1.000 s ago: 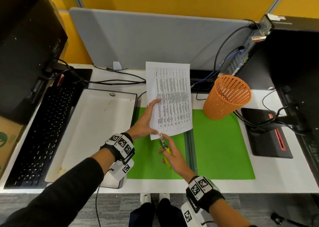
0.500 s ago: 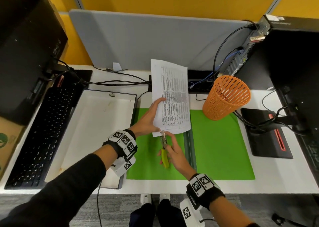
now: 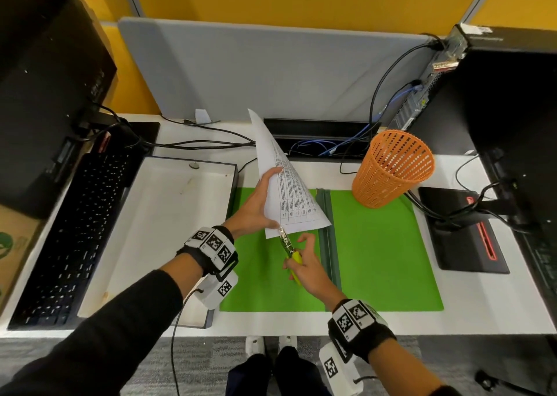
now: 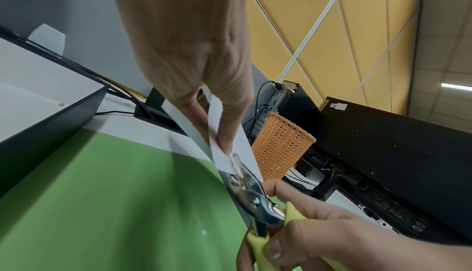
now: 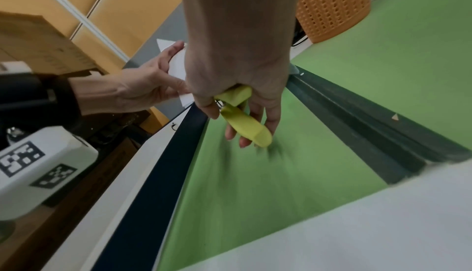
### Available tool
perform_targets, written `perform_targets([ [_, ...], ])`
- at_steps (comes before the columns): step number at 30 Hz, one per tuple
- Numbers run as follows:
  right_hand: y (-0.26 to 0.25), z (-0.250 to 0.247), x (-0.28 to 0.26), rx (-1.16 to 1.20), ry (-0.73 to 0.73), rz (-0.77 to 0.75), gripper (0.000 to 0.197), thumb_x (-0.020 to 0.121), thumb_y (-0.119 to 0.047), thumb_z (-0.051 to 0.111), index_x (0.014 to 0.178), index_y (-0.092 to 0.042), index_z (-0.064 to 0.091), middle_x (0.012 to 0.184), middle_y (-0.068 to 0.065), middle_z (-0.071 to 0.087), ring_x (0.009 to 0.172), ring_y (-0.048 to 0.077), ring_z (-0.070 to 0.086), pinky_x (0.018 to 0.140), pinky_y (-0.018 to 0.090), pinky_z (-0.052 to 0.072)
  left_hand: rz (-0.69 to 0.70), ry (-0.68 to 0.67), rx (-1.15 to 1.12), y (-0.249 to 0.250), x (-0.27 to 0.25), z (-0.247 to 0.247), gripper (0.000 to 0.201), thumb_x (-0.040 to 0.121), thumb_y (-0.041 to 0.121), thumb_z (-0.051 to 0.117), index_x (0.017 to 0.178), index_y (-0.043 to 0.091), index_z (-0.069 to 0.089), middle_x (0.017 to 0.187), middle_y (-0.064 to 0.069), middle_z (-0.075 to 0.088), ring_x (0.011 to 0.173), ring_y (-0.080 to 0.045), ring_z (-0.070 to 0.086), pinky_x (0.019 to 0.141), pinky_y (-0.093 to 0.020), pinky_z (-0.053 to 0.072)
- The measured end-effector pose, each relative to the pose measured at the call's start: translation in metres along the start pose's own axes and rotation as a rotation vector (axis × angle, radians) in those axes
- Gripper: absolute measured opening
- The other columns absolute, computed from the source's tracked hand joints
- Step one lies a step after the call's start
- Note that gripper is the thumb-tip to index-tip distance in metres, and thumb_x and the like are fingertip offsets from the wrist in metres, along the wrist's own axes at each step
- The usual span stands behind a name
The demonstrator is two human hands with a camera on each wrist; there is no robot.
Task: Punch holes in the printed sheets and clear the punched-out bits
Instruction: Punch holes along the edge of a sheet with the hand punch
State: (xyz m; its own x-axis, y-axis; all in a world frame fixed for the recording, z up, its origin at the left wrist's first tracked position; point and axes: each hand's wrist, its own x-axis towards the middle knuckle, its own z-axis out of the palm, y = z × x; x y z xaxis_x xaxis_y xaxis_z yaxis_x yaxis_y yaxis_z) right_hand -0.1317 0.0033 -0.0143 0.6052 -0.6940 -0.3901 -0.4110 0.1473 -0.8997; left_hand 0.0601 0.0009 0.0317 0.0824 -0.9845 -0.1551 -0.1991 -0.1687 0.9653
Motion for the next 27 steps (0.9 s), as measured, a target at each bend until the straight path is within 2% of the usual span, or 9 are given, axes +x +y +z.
perform_targets([
  [5, 0.004, 0.0, 0.004, -0.064, -0.05, 0.099, 0.021, 0.083, 0.001, 0.049, 0.102, -0.005, 0.049, 0.072, 0.006, 0.054, 0.053, 0.016, 0.05, 0.041, 0.016, 0.04, 0.003, 0.017, -0.019, 0.002, -0.002, 0.0, 0.118, 0.056, -0.016, 0.077, 0.141, 0.039, 0.016, 0.147, 0.01, 0.023, 0.137, -0.014, 0.027, 0.115, -0.038, 0.03],
  [8, 0.007, 0.001, 0.002, -0.053, -0.019, 0.105, 0.015, 0.086, 0.0, 0.047, 0.098, -0.008, 0.05, 0.076, 0.007, 0.055, 0.055, 0.015, 0.05, 0.046, 0.019, 0.042, -0.009, 0.041, -0.066, 0.008, -0.002, -0.005, 0.117, 0.06, -0.019, 0.074, 0.141, 0.04, 0.014, 0.144, 0.008, 0.024, 0.135, -0.014, 0.029, 0.111, -0.034, 0.034],
  [11, 0.019, 0.006, -0.005, -0.114, -0.11, 0.07, 0.015, 0.085, -0.004, 0.05, 0.09, -0.018, 0.052, 0.08, 0.006, 0.056, 0.064, 0.02, 0.051, 0.053, 0.026, 0.042, -0.012, 0.071, -0.054, 0.012, 0.0, -0.015, 0.118, 0.06, -0.017, 0.076, 0.14, 0.042, 0.012, 0.141, 0.01, 0.023, 0.135, -0.013, 0.027, 0.111, -0.036, 0.033],
  [14, 0.027, 0.007, -0.011, -0.055, 0.0, 0.102, 0.022, 0.084, 0.0, 0.049, 0.082, -0.022, 0.051, 0.074, 0.008, 0.052, 0.061, 0.021, 0.046, 0.055, 0.033, 0.039, -0.001, 0.065, -0.02, 0.01, 0.0, -0.023, 0.119, 0.058, -0.013, 0.079, 0.141, 0.042, 0.013, 0.146, 0.011, 0.021, 0.138, -0.015, 0.024, 0.114, -0.045, 0.029],
  [17, 0.022, -0.002, -0.01, 0.156, 0.204, 0.161, 0.019, 0.086, 0.007, 0.048, 0.083, -0.011, 0.051, 0.069, 0.006, 0.052, 0.055, 0.017, 0.048, 0.05, 0.021, 0.044, 0.004, 0.039, -0.003, 0.007, -0.003, -0.026, 0.119, 0.059, -0.012, 0.079, 0.143, 0.04, 0.013, 0.148, 0.013, 0.019, 0.14, -0.015, 0.022, 0.114, -0.046, 0.029],
  [19, 0.014, -0.013, -0.003, 0.337, 0.308, 0.189, 0.017, 0.088, 0.004, 0.049, 0.082, -0.012, 0.051, 0.068, 0.006, 0.059, 0.053, 0.015, 0.057, 0.049, 0.022, 0.046, 0.0, 0.031, -0.041, 0.01, -0.005, -0.027, 0.115, 0.062, -0.013, 0.078, 0.143, 0.038, 0.014, 0.147, 0.011, 0.02, 0.136, -0.013, 0.028, 0.11, -0.04, 0.036],
  [21, 0.004, -0.024, 0.007, 0.552, 0.315, 0.234, 0.012, 0.091, -0.009, 0.05, 0.085, -0.018, 0.051, 0.075, 0.006, 0.067, 0.057, 0.015, 0.065, 0.051, 0.025, 0.049, 0.013, 0.03, -0.103, 0.017, -0.006, -0.026, 0.103, 0.069, -0.01, 0.076, 0.143, 0.034, 0.018, 0.144, 0.009, 0.026, 0.128, -0.003, 0.038, 0.101, -0.028, 0.046],
  [23, -0.008, -0.035, 0.016, 0.805, 0.281, 0.253, 0.006, 0.095, -0.022, 0.047, 0.091, -0.018, 0.049, 0.088, 0.01, 0.069, 0.066, 0.019, 0.07, 0.06, 0.032, 0.055, 0.032, 0.071, -0.152, 0.025, -0.004, -0.024, 0.079, 0.08, 0.0, 0.07, 0.14, 0.031, 0.028, 0.14, 0.006, 0.035, 0.122, -0.001, 0.045, 0.093, -0.027, 0.052],
  [27, -0.023, -0.055, 0.031, 1.033, 0.296, 0.176, 0.025, 0.094, -0.034, 0.046, 0.101, -0.011, 0.05, 0.097, 0.014, 0.066, 0.077, 0.022, 0.07, 0.067, 0.035, 0.057, -0.039, 0.242, -0.313, 0.033, -0.004, -0.029, 0.037, 0.092, 0.003, 0.056, 0.128, 0.01, 0.052, 0.127, -0.007, 0.055, 0.109, -0.023, 0.061, 0.078, -0.038, 0.059],
])
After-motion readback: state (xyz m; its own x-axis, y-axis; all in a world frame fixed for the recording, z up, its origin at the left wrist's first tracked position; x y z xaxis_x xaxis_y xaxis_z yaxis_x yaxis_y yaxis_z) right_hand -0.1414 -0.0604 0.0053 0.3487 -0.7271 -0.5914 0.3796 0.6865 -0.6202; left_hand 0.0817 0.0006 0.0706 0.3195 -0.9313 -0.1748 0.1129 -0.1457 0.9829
